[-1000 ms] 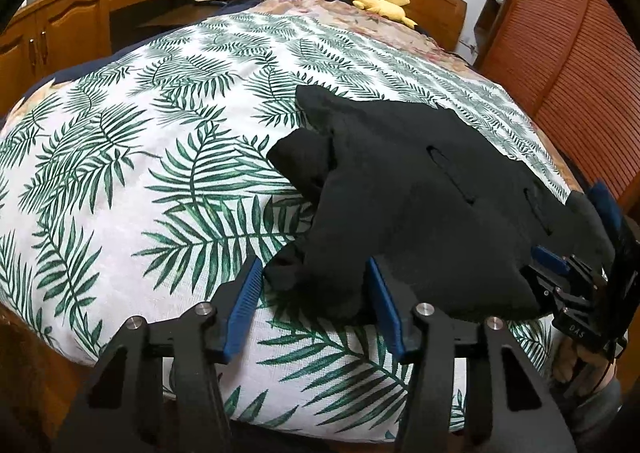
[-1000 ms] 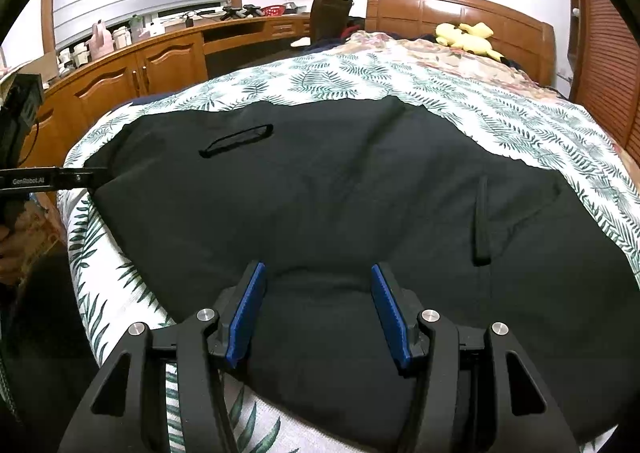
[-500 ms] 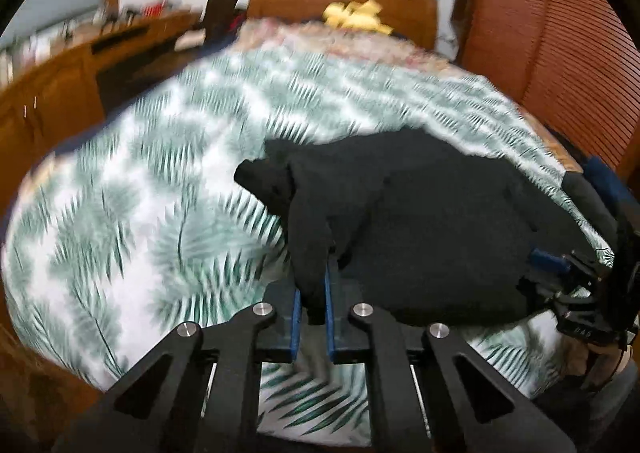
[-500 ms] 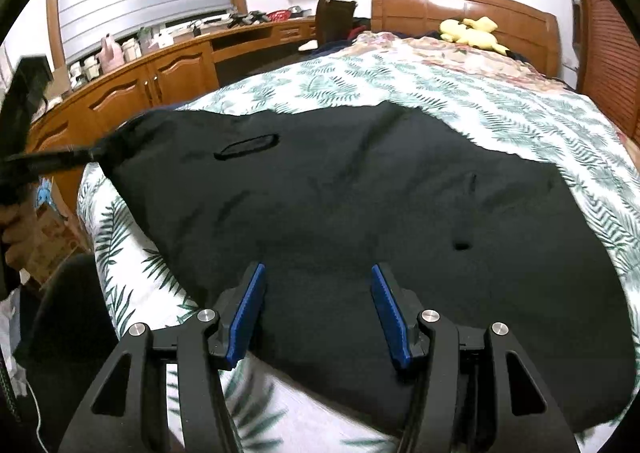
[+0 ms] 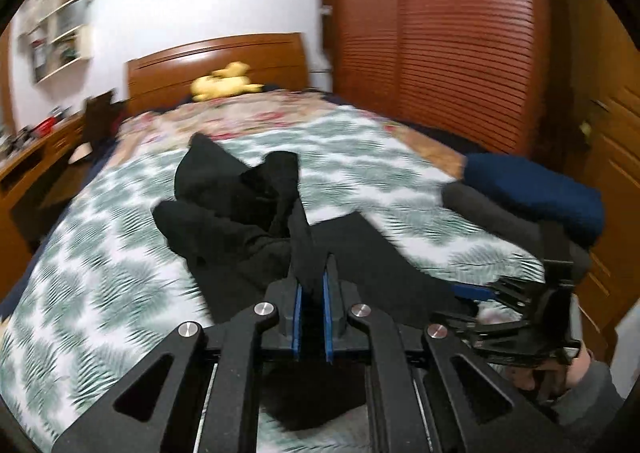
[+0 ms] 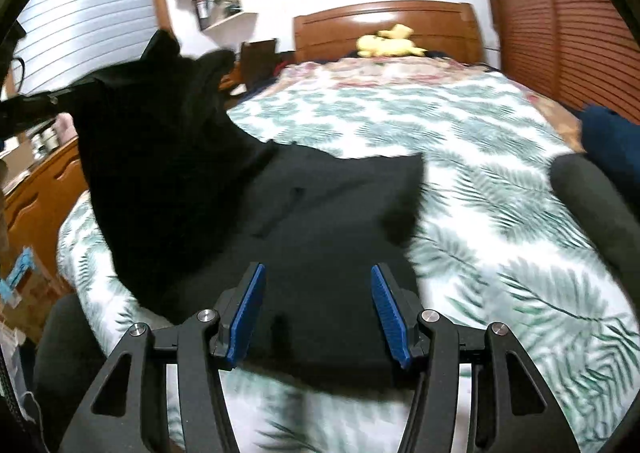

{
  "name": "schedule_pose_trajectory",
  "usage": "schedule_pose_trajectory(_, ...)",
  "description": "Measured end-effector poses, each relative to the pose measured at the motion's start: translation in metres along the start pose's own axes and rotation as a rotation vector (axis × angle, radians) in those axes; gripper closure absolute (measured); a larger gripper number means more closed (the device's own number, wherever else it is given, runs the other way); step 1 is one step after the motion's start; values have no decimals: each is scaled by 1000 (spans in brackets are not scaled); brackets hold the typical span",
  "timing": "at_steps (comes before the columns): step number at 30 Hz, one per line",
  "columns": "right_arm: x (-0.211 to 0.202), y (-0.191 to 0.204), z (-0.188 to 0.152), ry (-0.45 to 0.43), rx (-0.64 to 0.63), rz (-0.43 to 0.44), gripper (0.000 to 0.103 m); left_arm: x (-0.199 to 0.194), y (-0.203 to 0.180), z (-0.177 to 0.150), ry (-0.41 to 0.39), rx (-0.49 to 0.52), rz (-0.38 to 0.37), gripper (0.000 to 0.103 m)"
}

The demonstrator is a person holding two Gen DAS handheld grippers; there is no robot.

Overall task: Fold large clothes
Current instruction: 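Grasp the folded black coat's edge with the left gripper and fold it over, then grasp the folded black coat with the right gripper and lift it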

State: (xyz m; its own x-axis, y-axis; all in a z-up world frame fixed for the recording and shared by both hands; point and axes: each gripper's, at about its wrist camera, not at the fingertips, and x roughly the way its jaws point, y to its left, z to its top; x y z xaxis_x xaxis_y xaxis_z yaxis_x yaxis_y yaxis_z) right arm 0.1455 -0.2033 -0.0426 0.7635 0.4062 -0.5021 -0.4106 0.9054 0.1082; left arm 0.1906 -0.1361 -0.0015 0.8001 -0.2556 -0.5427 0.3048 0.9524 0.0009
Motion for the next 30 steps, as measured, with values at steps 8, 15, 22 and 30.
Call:
schedule_pose_trajectory(8, -13, -29, 1, -3, 65, -82, 47, 32, -63, -5, 72, 92, -114, 94)
schedule_pose_trajectory(15, -18, -29, 8, -16, 52, -81, 47, 28, -61, -15, 80, 118, -138, 75)
schedule_pose_trajectory(22, -26, -27, 5, -47, 52, -40, 47, 12, -39, -23, 32, 75, -109, 27)
schedule_pose_trajectory(30, -34, -5, 10, -87, -4, 7, 47, 12, 7, -48, 51, -2, -46, 26)
